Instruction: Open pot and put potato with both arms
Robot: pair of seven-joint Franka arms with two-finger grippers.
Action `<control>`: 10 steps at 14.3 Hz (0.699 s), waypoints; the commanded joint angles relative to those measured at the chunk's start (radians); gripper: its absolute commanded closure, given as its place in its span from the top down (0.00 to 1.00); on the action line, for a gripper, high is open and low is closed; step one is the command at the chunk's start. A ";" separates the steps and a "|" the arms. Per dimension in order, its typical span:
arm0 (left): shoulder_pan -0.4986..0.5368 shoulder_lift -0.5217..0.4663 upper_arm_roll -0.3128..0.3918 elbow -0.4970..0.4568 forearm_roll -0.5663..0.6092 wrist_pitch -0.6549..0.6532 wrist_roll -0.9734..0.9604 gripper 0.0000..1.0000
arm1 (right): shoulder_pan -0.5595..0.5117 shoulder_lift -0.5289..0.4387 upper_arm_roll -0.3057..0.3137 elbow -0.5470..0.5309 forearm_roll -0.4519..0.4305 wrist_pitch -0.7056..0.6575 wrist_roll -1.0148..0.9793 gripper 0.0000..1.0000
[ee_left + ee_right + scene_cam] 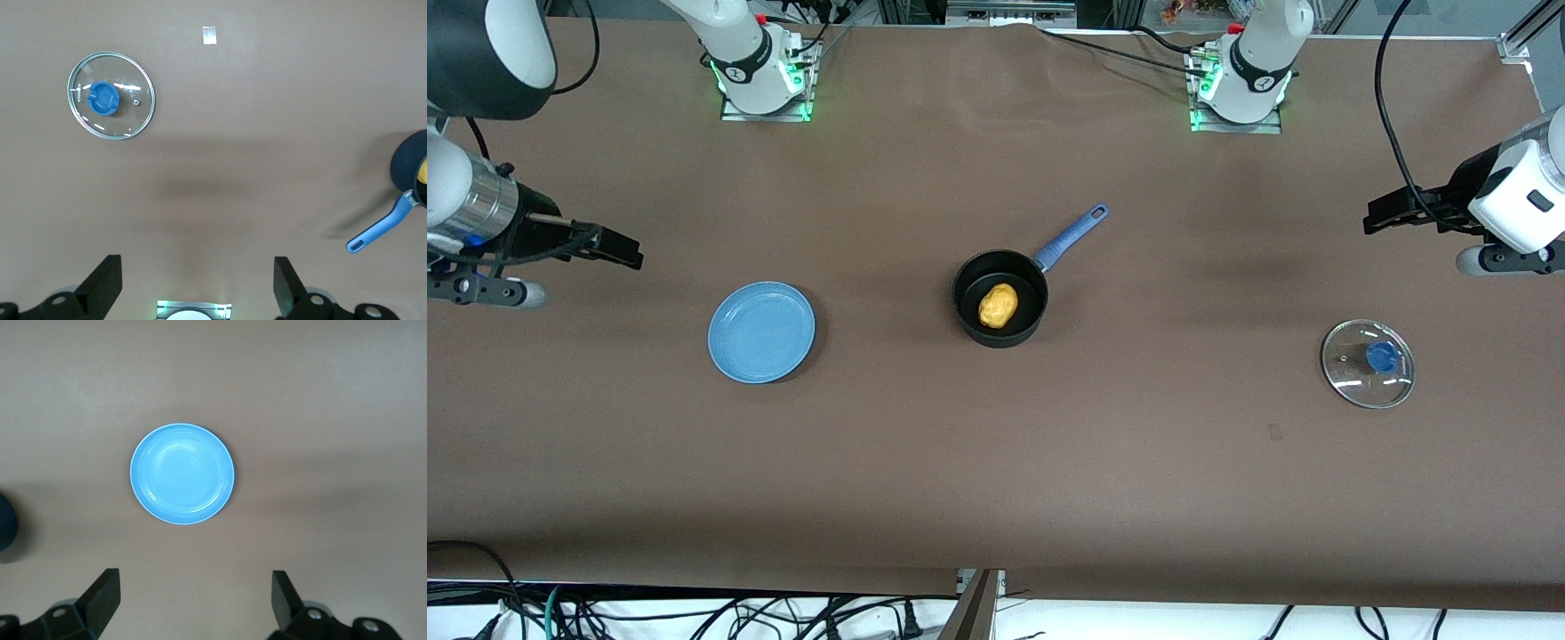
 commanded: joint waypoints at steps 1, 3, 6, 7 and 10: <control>-0.002 0.012 0.001 0.025 0.008 -0.005 0.002 1.00 | -0.119 -0.085 0.108 -0.110 -0.012 0.058 -0.033 1.00; -0.003 0.012 0.002 0.027 0.008 -0.005 0.000 1.00 | -0.121 -0.084 0.085 -0.090 -0.014 0.032 -0.095 1.00; -0.003 0.012 0.001 0.025 0.008 -0.005 0.000 1.00 | -0.126 -0.084 0.085 -0.075 -0.011 0.011 -0.094 1.00; -0.003 0.012 0.002 0.027 0.008 -0.005 0.000 1.00 | -0.124 -0.084 0.085 -0.075 -0.009 0.011 -0.091 1.00; -0.003 0.012 0.001 0.025 0.008 -0.005 0.000 1.00 | -0.126 -0.082 0.083 -0.075 -0.008 0.011 -0.091 1.00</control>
